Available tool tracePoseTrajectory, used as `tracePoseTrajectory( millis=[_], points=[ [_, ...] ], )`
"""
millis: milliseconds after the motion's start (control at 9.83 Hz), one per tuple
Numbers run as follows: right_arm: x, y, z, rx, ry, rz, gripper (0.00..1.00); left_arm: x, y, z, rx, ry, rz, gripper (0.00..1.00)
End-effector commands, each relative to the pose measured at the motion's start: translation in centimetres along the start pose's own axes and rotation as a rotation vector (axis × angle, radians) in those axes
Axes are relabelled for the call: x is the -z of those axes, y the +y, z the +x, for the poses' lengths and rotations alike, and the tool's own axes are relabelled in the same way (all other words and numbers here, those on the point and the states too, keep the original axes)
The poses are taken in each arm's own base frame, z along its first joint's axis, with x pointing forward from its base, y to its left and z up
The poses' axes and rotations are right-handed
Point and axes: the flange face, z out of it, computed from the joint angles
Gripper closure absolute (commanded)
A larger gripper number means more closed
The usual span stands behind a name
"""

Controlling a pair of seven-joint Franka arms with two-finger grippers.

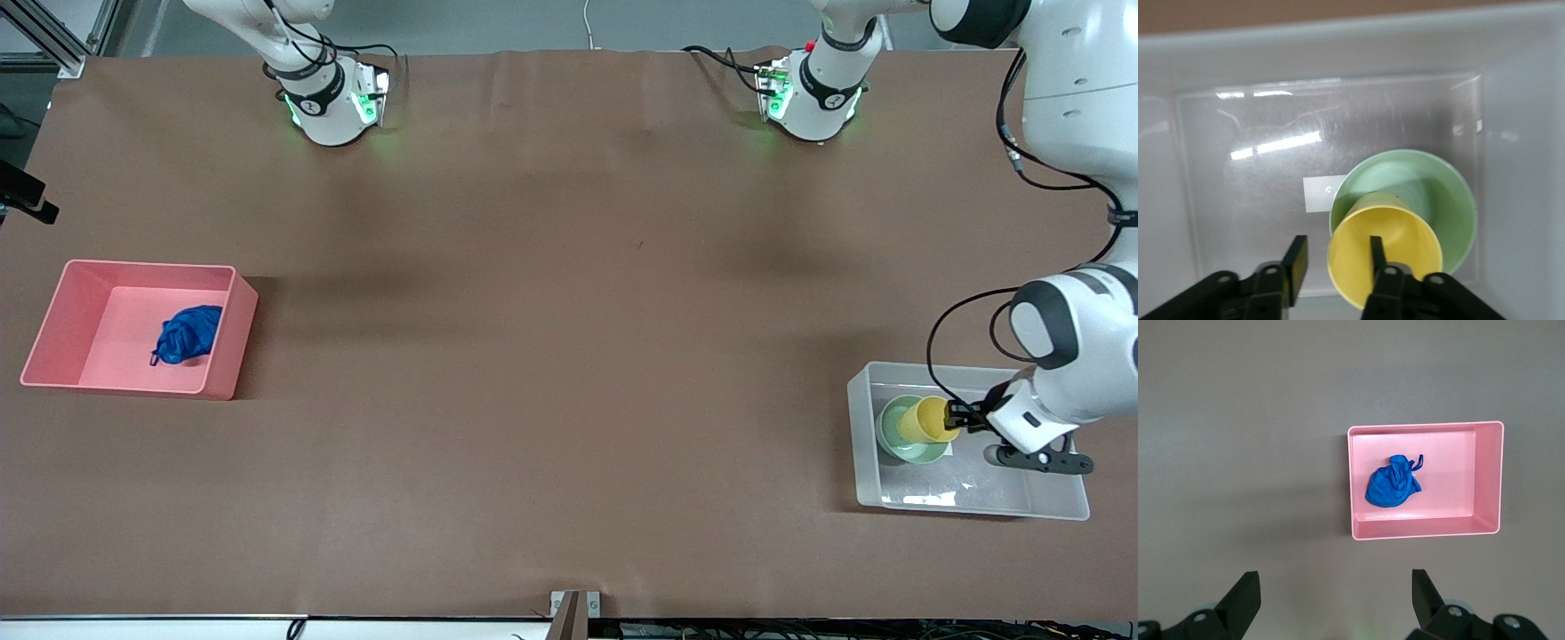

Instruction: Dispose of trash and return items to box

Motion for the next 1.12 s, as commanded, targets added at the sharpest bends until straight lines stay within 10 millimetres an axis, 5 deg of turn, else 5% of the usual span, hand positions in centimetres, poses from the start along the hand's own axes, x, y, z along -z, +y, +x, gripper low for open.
tracePoseTrajectory(
  millis=[0,203,508,712,1017],
  points=[
    [0.2,0.2,-0.2,0.006,-0.003,-0.012,0.0,7.5,2.3,-2.2,-0.012,0.026,-0.02,0.0],
    [0.2,0.2,-0.2,0.006,-0.003,-0.012,0.0,13.9,4.6,-5.4,0.021,0.084,-0.025,0.0],
    [0.2,0.2,-0.2,0.006,-0.004,-0.012,0.0,20.0,10.3,-7.8,-0.042,0.06,-0.002,0.0],
    [0.2,0.2,-0.2,0.006,-0.004,-0.012,0.0,25.3,13.2,-8.2,-0.055,0.081,-0.005,0.0],
    [0.0,0.4,-0.2,0.006,-0.007,-0.008,0.0,33.1,14.2,-8.1,-0.016,0.024,-0.013,0.0]
  ],
)
